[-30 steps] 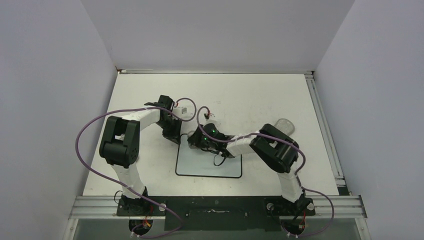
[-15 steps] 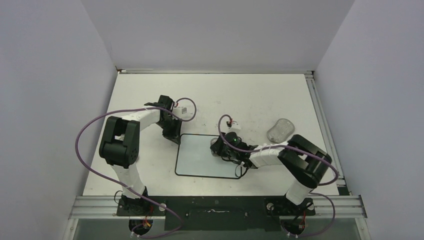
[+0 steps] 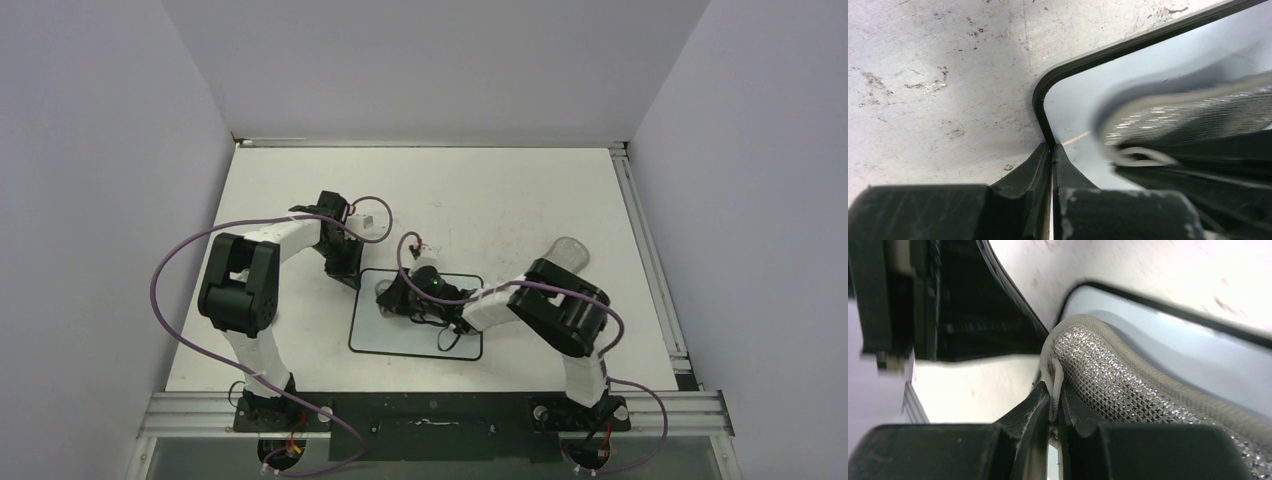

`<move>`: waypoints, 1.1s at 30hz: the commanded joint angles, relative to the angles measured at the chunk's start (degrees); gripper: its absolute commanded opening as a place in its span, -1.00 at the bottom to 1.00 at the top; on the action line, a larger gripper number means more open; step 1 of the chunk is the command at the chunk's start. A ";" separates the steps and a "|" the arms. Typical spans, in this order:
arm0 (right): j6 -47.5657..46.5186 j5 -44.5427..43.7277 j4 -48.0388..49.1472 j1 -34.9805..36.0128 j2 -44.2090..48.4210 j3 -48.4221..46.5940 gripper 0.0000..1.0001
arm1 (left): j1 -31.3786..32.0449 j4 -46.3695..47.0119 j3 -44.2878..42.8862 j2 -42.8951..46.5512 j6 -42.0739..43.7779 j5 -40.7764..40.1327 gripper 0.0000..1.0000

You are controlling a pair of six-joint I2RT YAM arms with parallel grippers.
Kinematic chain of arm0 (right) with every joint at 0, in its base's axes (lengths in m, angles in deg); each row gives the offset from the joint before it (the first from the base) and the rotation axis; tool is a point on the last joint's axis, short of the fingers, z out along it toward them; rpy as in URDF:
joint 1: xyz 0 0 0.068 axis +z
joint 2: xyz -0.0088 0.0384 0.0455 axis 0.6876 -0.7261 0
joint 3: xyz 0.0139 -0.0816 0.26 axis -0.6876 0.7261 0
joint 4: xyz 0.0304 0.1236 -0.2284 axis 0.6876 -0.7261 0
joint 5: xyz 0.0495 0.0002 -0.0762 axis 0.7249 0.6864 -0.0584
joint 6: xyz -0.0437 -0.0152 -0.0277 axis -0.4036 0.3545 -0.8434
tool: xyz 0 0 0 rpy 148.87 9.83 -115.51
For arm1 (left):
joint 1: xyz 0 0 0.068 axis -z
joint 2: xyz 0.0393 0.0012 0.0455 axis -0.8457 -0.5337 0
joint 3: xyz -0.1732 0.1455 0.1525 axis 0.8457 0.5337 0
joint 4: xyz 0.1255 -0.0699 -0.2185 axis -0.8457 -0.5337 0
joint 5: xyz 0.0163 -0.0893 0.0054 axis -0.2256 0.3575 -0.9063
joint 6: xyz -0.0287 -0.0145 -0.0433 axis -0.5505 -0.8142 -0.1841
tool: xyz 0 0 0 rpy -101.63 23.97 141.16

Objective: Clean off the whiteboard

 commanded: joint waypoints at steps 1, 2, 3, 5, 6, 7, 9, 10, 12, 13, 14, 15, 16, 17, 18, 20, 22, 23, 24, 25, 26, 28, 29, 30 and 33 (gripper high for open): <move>-0.44 0.16 -7.41 -2.72 11.83 16.52 -0.89 | 0.34 2.28 0.59 -1.54 1.00 -2.89 -1.00; -0.70 -0.70 -8.58 -3.52 15.10 19.54 -0.89 | 0.27 2.31 0.36 -1.48 1.05 -2.89 -1.00; -1.14 -1.59 -10.22 -4.09 17.90 21.84 -0.89 | 0.22 2.17 0.22 -1.51 1.06 -2.79 -1.00; -1.95 -3.05 -13.23 -4.64 23.35 25.16 -0.89 | 0.11 2.01 -0.07 -1.59 1.06 -2.74 -1.00; -2.01 -4.29 -13.78 -4.86 24.69 26.39 -0.89 | 0.08 2.03 -0.11 -1.57 1.01 -2.67 -1.00; -1.96 -5.16 -13.89 -4.89 25.26 27.13 -0.89 | 0.10 2.13 -0.14 -1.59 1.01 -2.68 -1.00; -1.73 -5.97 -13.16 -3.95 23.78 26.12 -0.89 | 0.20 2.28 -0.06 -1.68 0.72 -2.47 -1.00; -1.68 -6.15 -12.61 -3.05 21.87 24.57 -0.89 | 0.30 2.29 0.01 -1.71 0.56 -2.34 -1.00; -1.67 -5.96 -11.06 -0.58 16.82 19.93 -0.89 | 0.41 2.30 0.05 -1.82 0.32 -2.18 -1.00; -1.67 -5.56 -10.24 0.68 13.97 17.06 -0.89 | 0.42 2.30 0.06 -1.69 0.19 -2.14 -1.00; -1.72 -4.96 -9.37 1.66 11.18 14.23 -0.89 | 0.46 2.26 0.06 -1.71 0.18 -2.13 -1.00; -1.91 -4.01 -8.67 2.75 8.32 10.91 -0.89 | 0.43 2.23 0.01 -1.73 0.20 -2.21 -1.00; -2.32 -3.76 -8.54 3.79 5.82 7.67 -0.89 | 0.42 2.18 -0.01 -1.80 0.23 -2.15 -1.00; -2.94 -2.13 -8.85 4.46 3.41 4.14 -0.89 | 0.43 2.13 -0.09 -2.01 0.25 -2.15 -1.00; -3.28 -1.15 -9.35 4.97 1.52 1.29 -0.89 | 0.45 2.00 -0.27 -2.09 0.17 -2.09 -1.00; -3.34 0.17 -9.02 5.04 -0.01 -1.63 -0.89 | 0.36 1.87 -0.57 -2.28 0.04 -1.89 -1.00; -3.46 0.48 -9.24 4.96 0.60 -1.59 -0.89 | 0.22 1.83 -0.76 -2.25 0.12 -2.03 -1.00; -3.58 0.57 -9.36 4.97 1.53 -0.39 -0.89 | 0.02 1.77 -0.98 -2.27 0.19 -2.04 -1.00; -3.54 0.72 -9.30 4.89 2.70 1.31 -0.89 | -0.10 1.61 -1.18 -2.28 0.27 -2.02 -1.00; -3.21 0.90 -9.01 4.83 4.30 4.09 -0.89 | -0.26 1.52 -1.44 -2.36 0.44 -1.96 -1.00; -2.52 0.96 -8.31 4.77 6.06 7.42 -0.89 | -0.41 1.52 -1.68 -2.38 0.50 -1.81 -1.00; -0.04 0.85 -5.69 4.13 10.85 15.79 -0.89 | -0.73 1.39 -2.08 -2.44 0.76 -1.62 -1.00; 2.00 0.72 -3.87 3.38 14.71 21.94 -0.89 | -0.85 1.51 -2.20 -2.45 0.87 -1.36 -1.00; 3.17 0.41 -2.78 2.72 17.76 26.59 -0.89 | -1.02 1.55 -2.39 -2.51 1.02 -1.38 -1.00; 4.63 -1.97 -4.16 0.92 27.65 36.03 -0.89 | -1.58 1.30 -3.01 -2.96 1.06 -1.09 -1.00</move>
